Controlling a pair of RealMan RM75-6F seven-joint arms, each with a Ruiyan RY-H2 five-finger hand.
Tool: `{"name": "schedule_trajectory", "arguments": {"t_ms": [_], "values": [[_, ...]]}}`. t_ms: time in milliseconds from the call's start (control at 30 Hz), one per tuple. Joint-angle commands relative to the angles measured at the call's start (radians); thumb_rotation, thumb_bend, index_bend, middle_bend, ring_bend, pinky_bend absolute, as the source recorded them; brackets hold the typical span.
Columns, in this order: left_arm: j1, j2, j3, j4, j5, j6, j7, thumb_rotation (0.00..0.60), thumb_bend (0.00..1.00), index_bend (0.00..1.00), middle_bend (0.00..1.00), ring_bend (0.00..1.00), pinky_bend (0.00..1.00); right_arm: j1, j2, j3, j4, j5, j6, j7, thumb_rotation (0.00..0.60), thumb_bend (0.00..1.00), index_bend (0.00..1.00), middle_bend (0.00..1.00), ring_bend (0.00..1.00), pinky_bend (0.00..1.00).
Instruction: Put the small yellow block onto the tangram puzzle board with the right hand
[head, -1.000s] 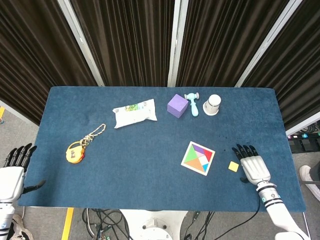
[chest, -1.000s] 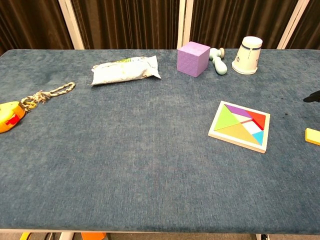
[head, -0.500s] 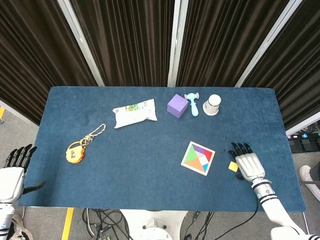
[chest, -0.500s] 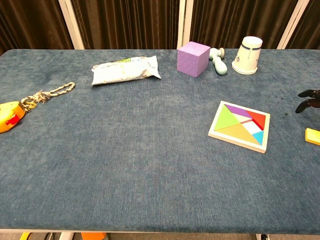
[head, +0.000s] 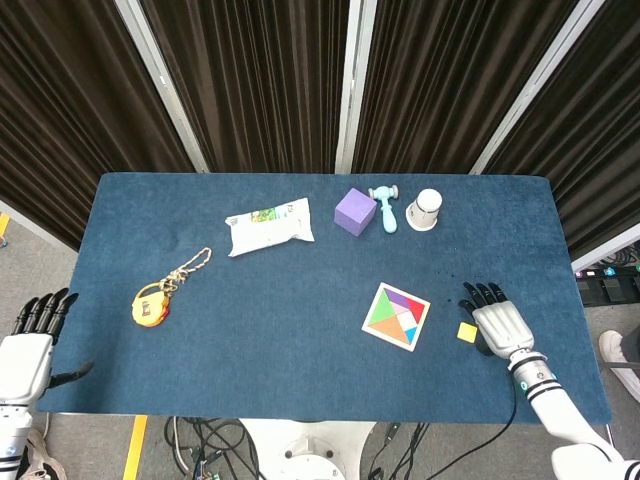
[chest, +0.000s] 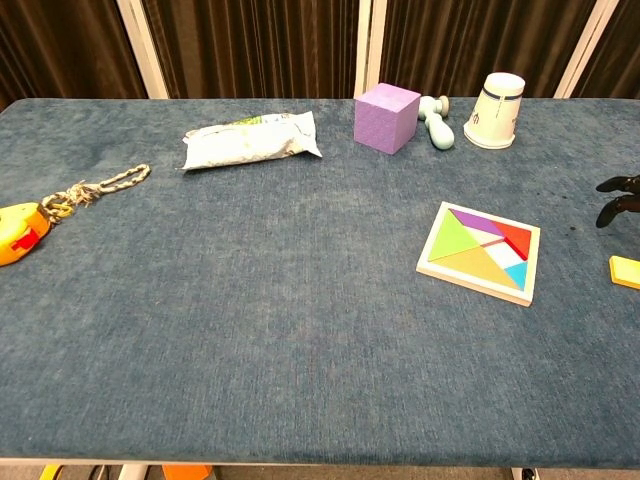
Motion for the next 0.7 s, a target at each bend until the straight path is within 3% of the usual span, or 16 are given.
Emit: {"name": "schedule_trajectory", "arguments": {"t_ms": [33,333,700], "values": [[0.000,0.000,0.000,-0.001,0.000,0.000,0.001,0.600,0.00,0.07,0.02,0.00,0.04,0.004,0.000,-0.003,0.000,0.000,-0.002,0.009,0.600,0.12,0.22,0.00,0.00,0.00],[0.000,-0.002,0.001,0.016,-0.003,-0.004,-0.023,0.600,0.00,0.07,0.02,0.00,0.04,-0.028,-0.020,-0.009,-0.033,0.009,0.064,0.027,0.600,0.11,0.23,0.00,0.00,0.00],[0.003,-0.007,0.006,0.040,-0.003,-0.005,-0.051,0.600,0.00,0.07,0.02,0.00,0.04,-0.020,-0.055,0.001,0.000,0.054,0.067,-0.007,0.600,0.12,0.23,0.00,0.00,0.00]]}}
